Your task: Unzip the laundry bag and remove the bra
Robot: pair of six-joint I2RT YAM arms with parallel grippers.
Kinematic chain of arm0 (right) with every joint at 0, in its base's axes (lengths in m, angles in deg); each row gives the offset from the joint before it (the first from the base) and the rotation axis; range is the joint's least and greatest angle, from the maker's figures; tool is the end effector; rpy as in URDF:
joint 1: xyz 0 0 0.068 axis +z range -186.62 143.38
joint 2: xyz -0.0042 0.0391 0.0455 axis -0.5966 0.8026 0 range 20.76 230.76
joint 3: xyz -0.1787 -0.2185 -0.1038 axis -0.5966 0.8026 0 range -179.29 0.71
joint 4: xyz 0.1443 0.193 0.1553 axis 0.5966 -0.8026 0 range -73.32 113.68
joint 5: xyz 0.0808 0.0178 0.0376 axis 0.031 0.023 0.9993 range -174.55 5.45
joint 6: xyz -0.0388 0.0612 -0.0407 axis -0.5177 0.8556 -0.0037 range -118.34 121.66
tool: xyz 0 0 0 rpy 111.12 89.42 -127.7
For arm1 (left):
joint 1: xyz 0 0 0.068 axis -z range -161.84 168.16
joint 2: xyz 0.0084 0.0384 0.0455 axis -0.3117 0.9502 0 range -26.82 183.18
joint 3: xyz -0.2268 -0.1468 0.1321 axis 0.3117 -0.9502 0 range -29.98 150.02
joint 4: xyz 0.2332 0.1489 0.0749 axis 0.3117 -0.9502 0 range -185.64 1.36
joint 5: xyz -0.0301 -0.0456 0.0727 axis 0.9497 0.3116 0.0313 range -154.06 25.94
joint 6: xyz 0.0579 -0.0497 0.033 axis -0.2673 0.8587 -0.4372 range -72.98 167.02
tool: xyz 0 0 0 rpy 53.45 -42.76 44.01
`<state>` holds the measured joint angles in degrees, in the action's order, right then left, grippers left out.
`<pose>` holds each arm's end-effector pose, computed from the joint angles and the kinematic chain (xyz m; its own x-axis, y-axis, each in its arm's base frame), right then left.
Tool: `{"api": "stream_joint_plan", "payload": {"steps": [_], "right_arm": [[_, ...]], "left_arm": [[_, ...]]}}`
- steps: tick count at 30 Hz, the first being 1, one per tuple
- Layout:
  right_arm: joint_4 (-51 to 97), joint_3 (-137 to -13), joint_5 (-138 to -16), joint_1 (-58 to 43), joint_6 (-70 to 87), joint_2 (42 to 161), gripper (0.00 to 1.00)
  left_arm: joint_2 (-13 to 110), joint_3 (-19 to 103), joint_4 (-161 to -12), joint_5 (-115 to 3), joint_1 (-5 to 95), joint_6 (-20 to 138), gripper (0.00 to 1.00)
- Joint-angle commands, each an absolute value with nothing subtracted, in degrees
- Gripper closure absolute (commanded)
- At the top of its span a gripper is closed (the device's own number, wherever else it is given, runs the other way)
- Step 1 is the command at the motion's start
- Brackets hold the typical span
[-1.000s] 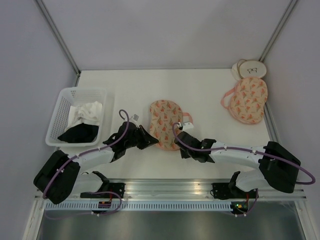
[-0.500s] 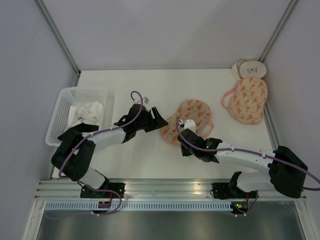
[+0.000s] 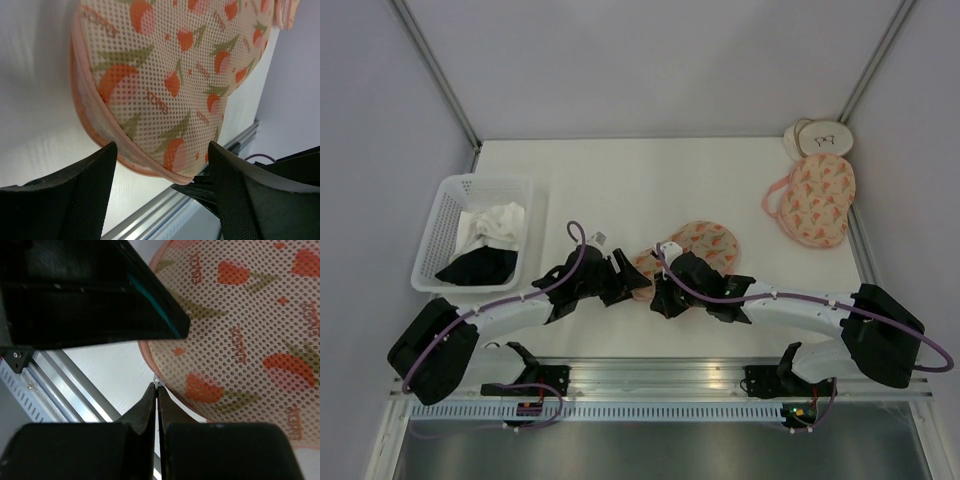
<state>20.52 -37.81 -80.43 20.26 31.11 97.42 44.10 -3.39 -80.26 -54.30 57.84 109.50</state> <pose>0.1667 0.2651 0.1811 -0.7392 -0.2357 -0.6309 -0.5758 0.7069 0.4107 0.2063 -0.1873 0.1578 -0.8605 -0.4216 -0.2858 -0.0611 0.6425 -0.7639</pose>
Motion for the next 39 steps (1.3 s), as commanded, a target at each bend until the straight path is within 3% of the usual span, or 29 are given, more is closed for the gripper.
{"api": "stream_joint_plan", "payload": {"steps": [1, 6, 7, 8, 11, 19, 28, 31, 36, 37, 38, 39], "right_arm": [[26.84, -39.37, -78.04, 20.33, 29.96, 98.37, 0.99], [28.07, -39.19, -77.26, 20.42, 30.22, 100.21, 1.0], [28.25, -39.02, -76.82, 20.5, 30.31, 100.3, 1.0], [28.25, -38.93, -76.81, 20.51, 30.31, 100.3, 1.0], [27.82, -38.4, -77.08, 20.68, 30.22, 99.95, 1.0], [16.05, -39.37, -84.19, 20.77, 29.95, 98.72, 1.0], [-1.88, -39.36, -106.07, 20.33, 38.74, 96.7, 1.0], [-4.87, -40.07, -111.68, 19.28, 41.38, 96.61, 1.0], [-2.78, -40.6, -110.22, 18.92, 40.16, 96.52, 1.0], [-1.99, -40.51, -109.52, 18.92, 39.72, 96.26, 0.99], [-0.76, -40.33, -108.64, 18.92, 39.54, 96.26, 1.0], [-0.23, -40.33, -108.37, 18.92, 39.45, 96.34, 1.0]], "left_arm": [[46.56, -4.23, -72.74, -48.6, 58.94, 117.15, 0.24], [49.55, -4.66, -69.92, -48.94, 60.26, 118.92, 0.35], [49.64, -5.01, -68.79, -49.12, 60.26, 118.92, 0.43], [49.99, -5.28, -67.47, -49.56, 60.26, 118.74, 0.64], [51.4, -3.88, -67.98, -50.61, 60.26, 117.87, 0.98], [53.69, 1.31, -74.04, -53.86, 59.48, 112.16, 0.98], [55.0, 6.49, -80.9, -51.76, 50.86, 100.92, 0.98], [59.04, 13.15, -85.82, -52.28, 48.93, 94.59, 0.98], [66.33, 20.29, -85.04, -48.69, 46.11, 87.54, 0.97], [66.69, 21.51, -84.43, -47.46, 45.94, 87.37, 0.92], [66.7, 21.96, -83.72, -47.1, 45.94, 87.28, 0.73], [65.91, 22.14, -83.54, -47.36, 45.94, 87.63, 0.62]]}}
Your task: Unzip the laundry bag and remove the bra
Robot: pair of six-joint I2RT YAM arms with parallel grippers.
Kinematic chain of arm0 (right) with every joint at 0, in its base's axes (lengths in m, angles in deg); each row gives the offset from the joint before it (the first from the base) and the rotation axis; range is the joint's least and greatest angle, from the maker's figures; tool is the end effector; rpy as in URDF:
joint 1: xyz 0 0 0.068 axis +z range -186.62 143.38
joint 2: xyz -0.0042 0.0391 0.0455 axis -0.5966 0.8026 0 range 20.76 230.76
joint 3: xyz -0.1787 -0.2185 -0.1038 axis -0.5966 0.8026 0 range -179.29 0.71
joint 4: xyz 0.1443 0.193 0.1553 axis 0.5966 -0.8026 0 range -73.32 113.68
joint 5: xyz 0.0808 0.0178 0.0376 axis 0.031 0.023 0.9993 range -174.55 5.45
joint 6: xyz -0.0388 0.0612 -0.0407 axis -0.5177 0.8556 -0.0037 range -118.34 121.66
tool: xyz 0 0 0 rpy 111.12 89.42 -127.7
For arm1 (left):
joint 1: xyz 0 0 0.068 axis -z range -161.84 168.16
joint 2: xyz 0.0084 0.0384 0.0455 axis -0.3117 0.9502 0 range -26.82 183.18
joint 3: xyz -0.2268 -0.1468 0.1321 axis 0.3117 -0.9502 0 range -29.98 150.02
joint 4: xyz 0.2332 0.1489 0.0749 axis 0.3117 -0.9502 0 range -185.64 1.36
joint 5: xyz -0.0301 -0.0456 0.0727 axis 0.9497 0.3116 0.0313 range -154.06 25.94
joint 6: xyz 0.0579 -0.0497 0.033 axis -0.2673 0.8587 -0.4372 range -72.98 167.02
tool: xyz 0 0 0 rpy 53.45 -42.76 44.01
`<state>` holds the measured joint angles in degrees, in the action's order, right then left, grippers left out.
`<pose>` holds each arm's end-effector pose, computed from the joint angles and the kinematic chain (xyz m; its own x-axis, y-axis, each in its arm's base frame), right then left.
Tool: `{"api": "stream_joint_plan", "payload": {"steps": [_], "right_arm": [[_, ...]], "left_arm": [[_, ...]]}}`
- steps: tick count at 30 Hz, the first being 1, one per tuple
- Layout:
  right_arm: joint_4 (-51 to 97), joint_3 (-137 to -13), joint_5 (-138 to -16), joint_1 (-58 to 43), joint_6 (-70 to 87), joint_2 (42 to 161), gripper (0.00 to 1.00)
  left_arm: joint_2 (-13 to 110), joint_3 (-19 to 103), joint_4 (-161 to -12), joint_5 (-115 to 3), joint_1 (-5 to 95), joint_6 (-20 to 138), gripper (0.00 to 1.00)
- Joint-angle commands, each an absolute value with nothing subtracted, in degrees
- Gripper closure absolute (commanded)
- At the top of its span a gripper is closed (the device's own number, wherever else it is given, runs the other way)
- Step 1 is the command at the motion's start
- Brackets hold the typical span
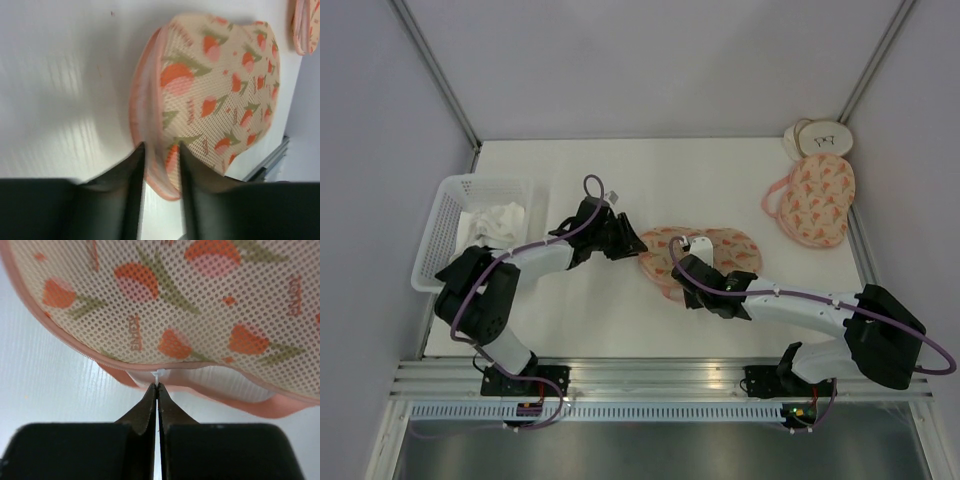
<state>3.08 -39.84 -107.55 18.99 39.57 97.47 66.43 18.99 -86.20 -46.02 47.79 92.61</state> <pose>0.1842 0.2189 0.1688 -0.7651 -0.1166 -0.6333 -0.2137 0.9737 0.0789 0.3187 -0.2072 0.1636 -0.8849 -0.2780 -0.3738 0.0552 0.7342 -0.6767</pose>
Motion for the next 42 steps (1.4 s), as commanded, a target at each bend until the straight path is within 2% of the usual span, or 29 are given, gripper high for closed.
{"api": "stream_joint_plan", "payload": {"steps": [1, 3, 5, 8, 14, 18, 23, 24, 27, 28, 30, 31, 32, 36, 42], "right_arm": [[0.12, -40.33, -108.11, 18.92, 39.1, 96.52, 1.0], [1.79, -40.51, -106.62, 18.92, 38.84, 96.87, 1.0], [4.24, -40.6, -105.04, 18.92, 38.22, 97.4, 1.0], [8.8, -40.77, -100.12, 18.92, 36.56, 98.01, 1.0], [21.81, -40.86, -80.17, 18.92, 31.81, 98.8, 1.0], [23.15, -42.35, -76.82, 18.92, 30.31, 100.74, 1.0], [25.35, -41.92, -74.88, 18.92, 30.75, 102.15, 1.0], [25.61, -41.57, -74.71, 18.92, 30.84, 101.97, 1.0], [26.06, -40.42, -74.88, 18.92, 31.1, 100.83, 1.0], [25.88, -40.16, -75.32, 18.92, 31.1, 100.57, 1.0], [24.13, -40.16, -76.9, 18.92, 30.84, 99.78, 1.0], [23.86, -40.42, -77.77, 19.01, 30.92, 99.51, 1.0], [20.9, -40.59, -78.65, 18.92, 30.75, 99.34, 0.99], [16.75, -40.25, -82.51, 18.92, 31.1, 97.58, 1.0], [13.05, -36.38, -83.4, 19.1, 32.5, 93.46, 1.0]], "left_arm": [[65.04, 21.88, -83.89, -49.1, 46.02, 88.76, 0.47], [62.84, 20.74, -86.51, -51.66, 46.02, 90.17, 0.39], [58.36, 18.28, -90.03, -55.0, 46.02, 92.62, 0.36], [50.37, 11.53, -91.54, -55.36, 46.72, 97.98, 0.34], [39.81, -1.23, -83.04, -52.55, 53.57, 109.57, 0.31], [40.76, -3.61, -76.08, -51.23, 56.92, 113.46, 0.3], [46.74, -0.54, -74.93, -50.88, 58.5, 113.47, 0.31], [48.22, -0.62, -73.53, -51.05, 58.68, 113.56, 0.32], [49.9, -0.71, -71.42, -50.97, 58.77, 113.65, 0.48], [50.52, -0.88, -71.41, -51.4, 58.77, 113.73, 0.64], [50.7, -0.97, -71.93, -52.71, 58.77, 113.38, 0.8], [50.35, -0.97, -72.46, -53.51, 58.77, 113.21, 0.95], [50.09, -0.97, -73.16, -54.65, 58.68, 112.94, 0.98], [48.51, 0.08, -77.64, -61.58, 57.89, 111.72, 0.98], [48.59, 1.92, -80.38, -63.8, 52.27, 109.96, 0.98]]}}
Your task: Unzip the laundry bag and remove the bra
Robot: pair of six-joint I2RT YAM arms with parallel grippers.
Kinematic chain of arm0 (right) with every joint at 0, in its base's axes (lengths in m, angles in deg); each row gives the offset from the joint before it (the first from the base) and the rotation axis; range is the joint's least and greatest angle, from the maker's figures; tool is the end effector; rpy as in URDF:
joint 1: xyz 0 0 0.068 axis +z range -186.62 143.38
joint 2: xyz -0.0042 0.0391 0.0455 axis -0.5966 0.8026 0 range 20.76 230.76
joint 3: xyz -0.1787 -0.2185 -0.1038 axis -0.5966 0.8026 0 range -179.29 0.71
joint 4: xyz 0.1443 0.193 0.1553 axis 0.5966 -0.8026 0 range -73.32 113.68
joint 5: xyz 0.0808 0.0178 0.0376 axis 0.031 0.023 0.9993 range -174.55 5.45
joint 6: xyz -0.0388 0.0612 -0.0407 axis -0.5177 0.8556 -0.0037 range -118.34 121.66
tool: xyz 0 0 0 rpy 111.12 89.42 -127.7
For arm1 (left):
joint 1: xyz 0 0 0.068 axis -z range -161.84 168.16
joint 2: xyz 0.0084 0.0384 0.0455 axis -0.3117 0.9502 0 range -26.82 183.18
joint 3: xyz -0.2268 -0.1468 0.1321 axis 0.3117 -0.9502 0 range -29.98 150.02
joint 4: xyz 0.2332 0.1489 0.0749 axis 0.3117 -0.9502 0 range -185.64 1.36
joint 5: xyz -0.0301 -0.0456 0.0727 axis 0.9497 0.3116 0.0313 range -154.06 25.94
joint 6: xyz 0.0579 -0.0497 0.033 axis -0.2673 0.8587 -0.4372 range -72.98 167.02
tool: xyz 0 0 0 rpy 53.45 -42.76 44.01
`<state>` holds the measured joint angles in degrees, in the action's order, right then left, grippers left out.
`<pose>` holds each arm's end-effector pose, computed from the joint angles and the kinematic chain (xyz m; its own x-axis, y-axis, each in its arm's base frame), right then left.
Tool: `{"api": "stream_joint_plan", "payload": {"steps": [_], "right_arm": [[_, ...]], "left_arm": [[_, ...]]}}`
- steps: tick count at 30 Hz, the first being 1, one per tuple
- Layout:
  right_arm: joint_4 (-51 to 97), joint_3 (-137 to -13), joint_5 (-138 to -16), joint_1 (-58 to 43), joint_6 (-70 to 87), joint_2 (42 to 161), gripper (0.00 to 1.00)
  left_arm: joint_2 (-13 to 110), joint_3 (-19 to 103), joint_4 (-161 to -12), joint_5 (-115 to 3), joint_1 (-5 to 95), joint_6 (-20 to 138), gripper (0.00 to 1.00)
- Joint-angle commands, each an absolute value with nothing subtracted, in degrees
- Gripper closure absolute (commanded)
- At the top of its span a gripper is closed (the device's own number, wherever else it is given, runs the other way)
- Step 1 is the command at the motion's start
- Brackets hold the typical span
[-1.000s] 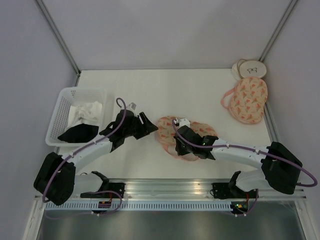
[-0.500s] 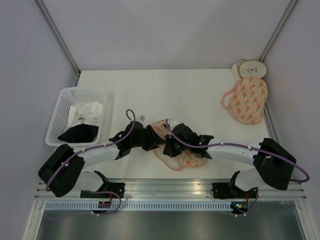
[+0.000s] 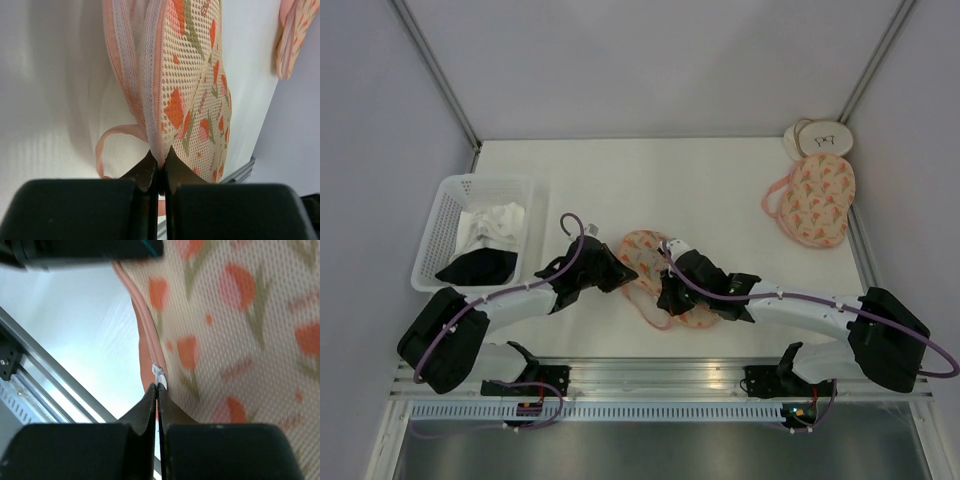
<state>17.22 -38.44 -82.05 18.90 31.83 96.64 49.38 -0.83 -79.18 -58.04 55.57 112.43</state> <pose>0.1723 0.2565 0.1827 -0.7579 -0.2168 -0.6153 -0.5329 0.7498 0.3922 0.2297 -0.1853 0.1506 -0.8111 -0.5181 -0.2716 -0.1617 0.6448 -0.7471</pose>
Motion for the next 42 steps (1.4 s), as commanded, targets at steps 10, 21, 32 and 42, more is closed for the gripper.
{"api": "stream_joint_plan", "payload": {"steps": [10, 21, 32, 42], "right_arm": [[5.15, -32.6, -90.69, 19.19, 33.74, 86.94, 1.0], [8.3, -34.61, -91.49, 19.27, 33.91, 90.19, 1.0], [16.21, -40.59, -85.52, 19.27, 31.19, 96.08, 1.0], [18.41, -41.83, -79.8, 19.27, 29.96, 95.82, 1.0]], "left_arm": [[59.91, 12.46, -81.26, -57.66, 44.98, 102.06, 0.98], [70.84, 25.66, -79.22, -46.8, 45.06, 97.48, 0.42], [52.99, 3.62, -78.46, -50.87, 55.24, 107.12, 0.36], [54.65, 4.03, -73.0, -54.31, 61.49, 112.85, 0.36]]}}
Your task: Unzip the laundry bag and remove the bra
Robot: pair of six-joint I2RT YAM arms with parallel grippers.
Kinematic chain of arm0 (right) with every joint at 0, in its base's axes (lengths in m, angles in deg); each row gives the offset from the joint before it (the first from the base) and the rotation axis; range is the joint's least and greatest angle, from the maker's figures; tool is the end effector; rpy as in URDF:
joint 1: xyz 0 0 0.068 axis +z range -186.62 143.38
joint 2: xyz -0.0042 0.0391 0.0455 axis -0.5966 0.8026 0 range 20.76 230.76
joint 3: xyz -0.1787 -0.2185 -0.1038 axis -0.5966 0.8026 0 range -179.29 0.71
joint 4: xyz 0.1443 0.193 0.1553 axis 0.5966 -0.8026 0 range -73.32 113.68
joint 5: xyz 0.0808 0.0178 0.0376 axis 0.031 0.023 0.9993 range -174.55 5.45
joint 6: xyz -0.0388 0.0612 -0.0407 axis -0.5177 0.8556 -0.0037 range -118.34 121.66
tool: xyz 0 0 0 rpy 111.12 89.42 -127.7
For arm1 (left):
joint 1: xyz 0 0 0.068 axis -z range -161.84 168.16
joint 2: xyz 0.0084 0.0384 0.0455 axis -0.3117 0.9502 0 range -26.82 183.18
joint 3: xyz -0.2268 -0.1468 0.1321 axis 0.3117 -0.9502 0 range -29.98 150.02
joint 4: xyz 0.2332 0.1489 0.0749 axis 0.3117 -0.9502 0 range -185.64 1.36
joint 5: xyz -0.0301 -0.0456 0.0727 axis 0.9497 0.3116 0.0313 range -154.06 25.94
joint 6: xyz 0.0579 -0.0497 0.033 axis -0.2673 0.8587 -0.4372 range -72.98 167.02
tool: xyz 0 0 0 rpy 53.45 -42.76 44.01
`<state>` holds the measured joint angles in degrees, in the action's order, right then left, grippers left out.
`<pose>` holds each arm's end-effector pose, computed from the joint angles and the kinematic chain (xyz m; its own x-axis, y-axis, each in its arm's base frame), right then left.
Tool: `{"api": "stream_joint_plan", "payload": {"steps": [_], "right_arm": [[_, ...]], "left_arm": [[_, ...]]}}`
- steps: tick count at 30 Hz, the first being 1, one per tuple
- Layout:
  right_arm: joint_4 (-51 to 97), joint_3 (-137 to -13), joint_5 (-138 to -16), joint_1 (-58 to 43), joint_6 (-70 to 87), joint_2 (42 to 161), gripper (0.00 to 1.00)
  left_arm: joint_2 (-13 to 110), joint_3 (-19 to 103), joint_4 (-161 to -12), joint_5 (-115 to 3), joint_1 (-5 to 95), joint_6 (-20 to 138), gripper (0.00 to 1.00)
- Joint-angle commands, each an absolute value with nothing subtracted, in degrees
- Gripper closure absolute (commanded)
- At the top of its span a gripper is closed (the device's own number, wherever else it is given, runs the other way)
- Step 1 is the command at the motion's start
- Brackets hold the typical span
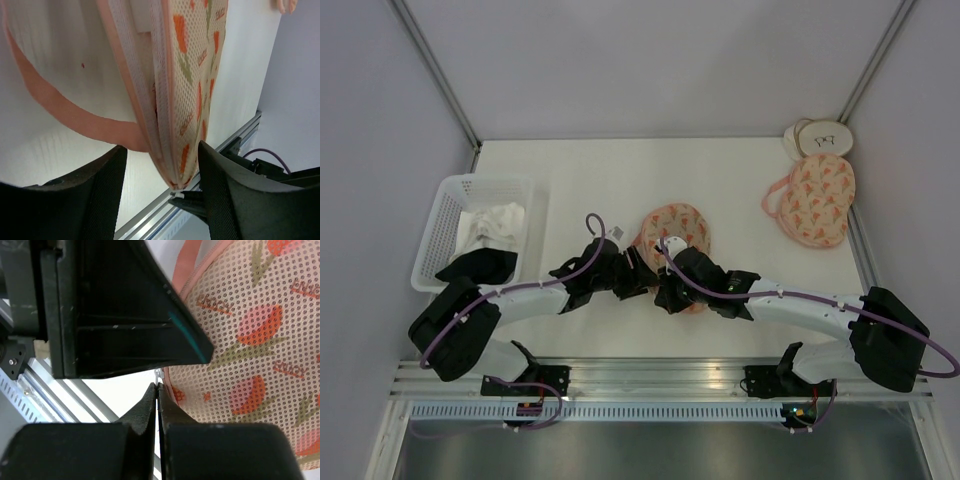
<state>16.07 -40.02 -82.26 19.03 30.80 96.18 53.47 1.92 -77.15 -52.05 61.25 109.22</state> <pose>0.1738 0.2594 0.1929 -0.7415 -0.2227 -0.6329 -0.5502 0.7417 0.3837 0.2174 -0.2241 0.1517 -0.9031 -0.3399 -0.2625 -0.0195 0.6430 -0.7656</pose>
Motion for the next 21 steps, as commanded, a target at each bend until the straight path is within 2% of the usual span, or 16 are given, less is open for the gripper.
{"api": "stream_joint_plan", "payload": {"steps": [1, 4, 5, 8, 15, 19, 21], "right_arm": [[18.5, -41.74, -79.8, 19.27, 29.96, 95.56, 1.0], [18.15, -41.04, -80.33, 19.19, 30.13, 94.77, 1.0], [18.06, -40.86, -80.68, 19.19, 30.13, 94.59, 1.0], [17.36, -39.63, -81.12, 19.19, 30.13, 93.54, 1.0], [11.74, -37.26, -83.84, 19.27, 30.92, 91.78, 0.99], [8.84, -34.71, -87.61, 19.27, 32.5, 91.6, 1.0], [5.94, -34.27, -93.4, 19.19, 33.82, 92.38, 1.0]], "left_arm": [[55.79, 4.38, -72.65, -54.39, 61.58, 113.03, 0.37], [57.29, 4.48, -71.16, -54.48, 61.58, 113.73, 0.46], [58.08, 4.39, -70.71, -54.22, 61.58, 113.82, 0.62], [58.87, 4.21, -70.18, -54.65, 61.58, 113.91, 0.98], [58.35, 5.35, -72.73, -56.24, 57.2, 110.84, 0.98], [57.47, 7.01, -74.13, -51.51, 52.1, 106.81, 0.98], [57.82, 8.69, -76.32, -49.31, 50.6, 104.52, 0.98]]}}
